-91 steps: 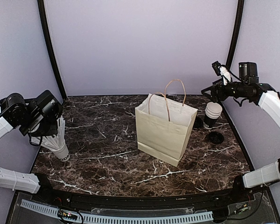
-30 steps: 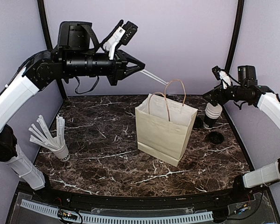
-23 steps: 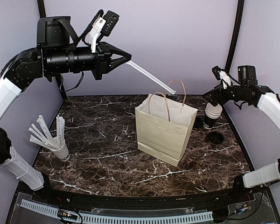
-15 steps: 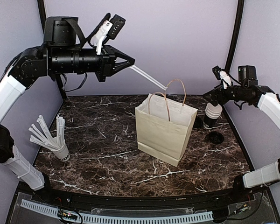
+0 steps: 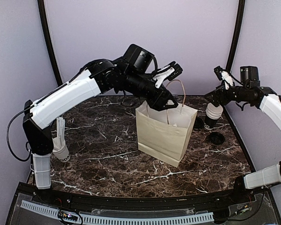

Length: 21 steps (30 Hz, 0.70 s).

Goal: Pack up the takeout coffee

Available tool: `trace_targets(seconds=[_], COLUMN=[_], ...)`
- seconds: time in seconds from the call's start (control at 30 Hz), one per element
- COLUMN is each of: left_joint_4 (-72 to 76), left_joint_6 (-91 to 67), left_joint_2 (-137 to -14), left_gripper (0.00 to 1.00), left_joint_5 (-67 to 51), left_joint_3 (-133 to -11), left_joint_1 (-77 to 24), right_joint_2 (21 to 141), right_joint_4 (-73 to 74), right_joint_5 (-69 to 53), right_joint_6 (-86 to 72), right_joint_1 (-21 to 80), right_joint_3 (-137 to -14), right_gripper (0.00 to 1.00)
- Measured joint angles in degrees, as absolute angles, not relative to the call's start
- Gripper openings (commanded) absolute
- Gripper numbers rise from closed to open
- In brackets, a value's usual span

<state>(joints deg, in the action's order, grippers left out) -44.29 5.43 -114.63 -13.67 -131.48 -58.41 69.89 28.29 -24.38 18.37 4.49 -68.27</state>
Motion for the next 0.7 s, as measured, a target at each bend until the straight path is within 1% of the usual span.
trace_targets(seconds=[0.03,0.1,0.13,0.17,0.23,0.4,0.47,0.6,0.7], left_joint_4=[-44.3,-44.3,-43.8,-42.7,-38.9,-29.9,-27.6,-22.0,-20.1], left_joint_6=[5.2,5.9,6.4,7.0,8.6,10.0,8.3,5.5,4.3], left_joint_2=[-115.4,-115.6,-115.2,-114.3,-110.3,-95.6,-91.0,-84.7,-83.0], left_gripper=[0.61,0.76,0.80,0.88,0.97,0.99,0.99,0.98,0.98], left_joint_5=[-13.7,-13.1,-12.4,-11.5,-8.4,0.8,3.0,7.8,10.0], left_joint_3=[-131.5,-131.5,-131.3,-130.6,-125.9,-109.9,-106.9,-100.0,-95.8], left_joint_1=[-58.4,-58.4,-58.4,-58.4,-58.4,-56.2,-51.4,-38.9,-34.3], right_joint_2=[69.8,69.5,69.5,69.4,68.9,68.2,67.4,64.1,62.4], right_joint_4=[28.3,28.3,28.3,28.3,28.3,27.9,26.6,24.7,23.5], right_joint_5=[-24.4,-24.4,-24.3,-24.1,-22.4,-16.3,-13.8,-9.1,-7.6], right_joint_6=[18.4,18.3,18.3,18.1,17.1,13.0,10.6,5.1,3.3], right_joint_1=[4.5,4.5,4.5,4.4,4.2,3.3,3.2,3.2,3.2], right_joint_3=[-68.3,-68.3,-68.3,-68.3,-68.5,-71.3,-71.9,-72.3,-73.3], right_gripper=[0.99,0.99,0.99,0.99,0.99,0.99,0.99,0.99,0.99])
